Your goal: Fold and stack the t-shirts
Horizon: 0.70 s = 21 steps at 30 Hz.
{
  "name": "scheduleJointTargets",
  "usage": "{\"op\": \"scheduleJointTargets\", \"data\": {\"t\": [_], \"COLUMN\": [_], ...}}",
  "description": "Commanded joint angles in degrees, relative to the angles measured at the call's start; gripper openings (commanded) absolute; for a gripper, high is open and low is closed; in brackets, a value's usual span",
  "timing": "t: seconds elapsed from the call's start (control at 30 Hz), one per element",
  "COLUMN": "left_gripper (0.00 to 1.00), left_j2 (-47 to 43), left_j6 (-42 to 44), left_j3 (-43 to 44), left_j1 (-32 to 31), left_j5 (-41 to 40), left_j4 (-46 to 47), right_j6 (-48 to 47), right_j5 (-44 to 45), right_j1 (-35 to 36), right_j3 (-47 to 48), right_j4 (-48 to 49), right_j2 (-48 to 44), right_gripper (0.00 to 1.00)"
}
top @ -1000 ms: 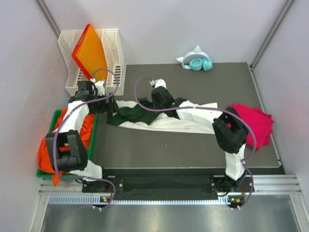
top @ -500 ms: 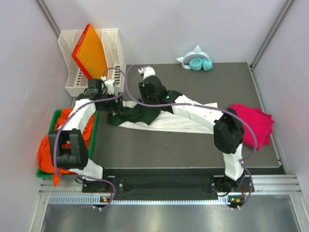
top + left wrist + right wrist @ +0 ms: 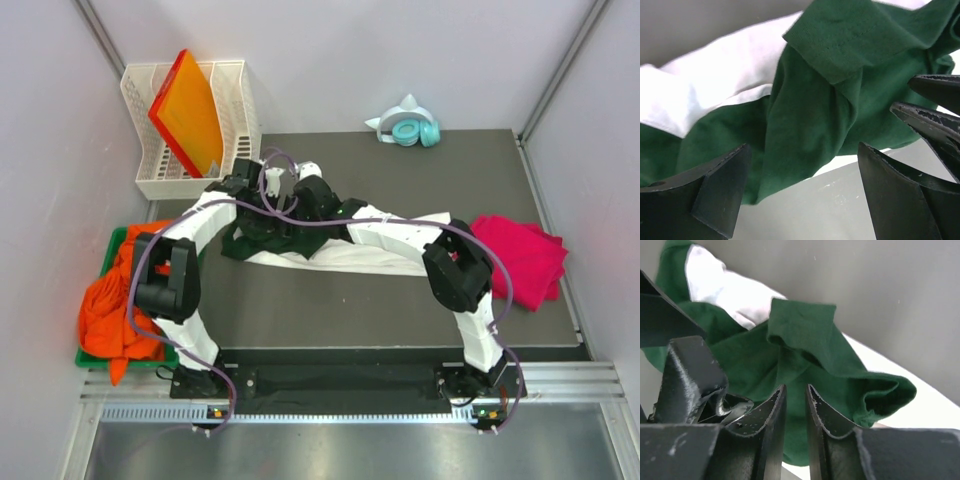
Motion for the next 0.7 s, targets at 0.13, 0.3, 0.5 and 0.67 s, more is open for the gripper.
{"op": "scheduleJointTargets", "data": {"t": [0.13,0.3,0.5,0.67], "left_gripper": [0.89,0.88,0.86,0.86], "left_j2": [3.5,4.8,3.7,3.7], "left_j6": [1.6,2.7,3.6,3.5], "left_j3": [-1.4,-2.7,-5.0,-5.3], "left_j1": [-1.6,-1.4,-0.9,1.7], "left_j5": [-4.7,-11.0,-14.0,-15.3], "left_j4": [1.2,-1.2,-3.6,-5.2], "right_j6": [2.0,3.7,3.7,2.9], "right_j5": [-2.3,-3.3,-3.5,-3.4], "right_j1": [1.0,1.1,1.1,1.1], "right_j3": [-6.3,-11.7,-13.6,-13.3], "right_j4": [2.0,3.3,3.0,2.7], "right_j2": [-0.4,-2.2,-3.4,-3.5], "right_gripper": [0.2,0.19,0.19,0.19]}}
